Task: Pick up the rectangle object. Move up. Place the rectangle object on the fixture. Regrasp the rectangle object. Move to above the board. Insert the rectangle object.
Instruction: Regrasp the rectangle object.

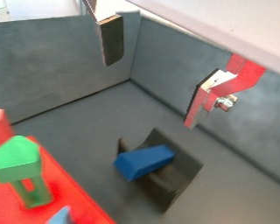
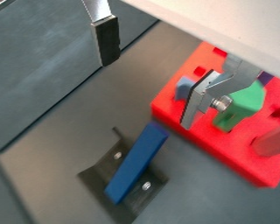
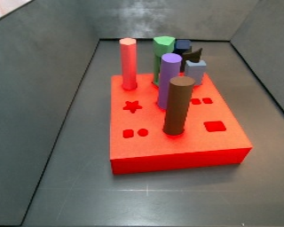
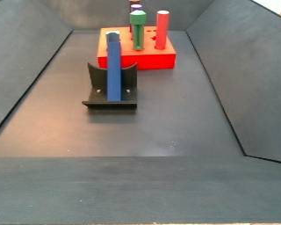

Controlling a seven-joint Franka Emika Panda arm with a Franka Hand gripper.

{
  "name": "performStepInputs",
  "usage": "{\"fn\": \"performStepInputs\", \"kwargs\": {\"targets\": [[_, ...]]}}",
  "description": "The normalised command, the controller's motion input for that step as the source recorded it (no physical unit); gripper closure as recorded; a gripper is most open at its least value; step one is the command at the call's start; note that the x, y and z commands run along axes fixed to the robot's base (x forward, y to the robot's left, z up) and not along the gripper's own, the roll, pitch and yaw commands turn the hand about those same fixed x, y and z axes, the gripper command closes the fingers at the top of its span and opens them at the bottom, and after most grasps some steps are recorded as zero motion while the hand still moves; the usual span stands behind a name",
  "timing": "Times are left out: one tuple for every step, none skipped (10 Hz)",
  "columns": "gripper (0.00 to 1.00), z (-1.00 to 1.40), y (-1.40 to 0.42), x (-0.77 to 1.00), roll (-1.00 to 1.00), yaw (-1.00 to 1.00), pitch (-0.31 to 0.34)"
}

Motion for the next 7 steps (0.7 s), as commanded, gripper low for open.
{"fn": "performStepInputs", "kwargs": {"targets": [[0.00, 0.00, -0.03, 0.06, 1.00, 0.07, 0.050], [0.00, 0.00, -0.03, 0.07, 1.00, 0.07, 0.057], [0.00, -0.01, -0.03, 0.08, 1.00, 0.08, 0.078], [0.00, -0.01, -0.04, 0.10, 1.00, 0.08, 0.097], [0.00, -0.01, -0.04, 0.10, 1.00, 0.10, 0.120], [0.00, -0.01, -0.04, 0.10, 1.00, 0.11, 0.131], [0.00, -0.01, -0.05, 0.10, 1.00, 0.14, 0.156]]}}
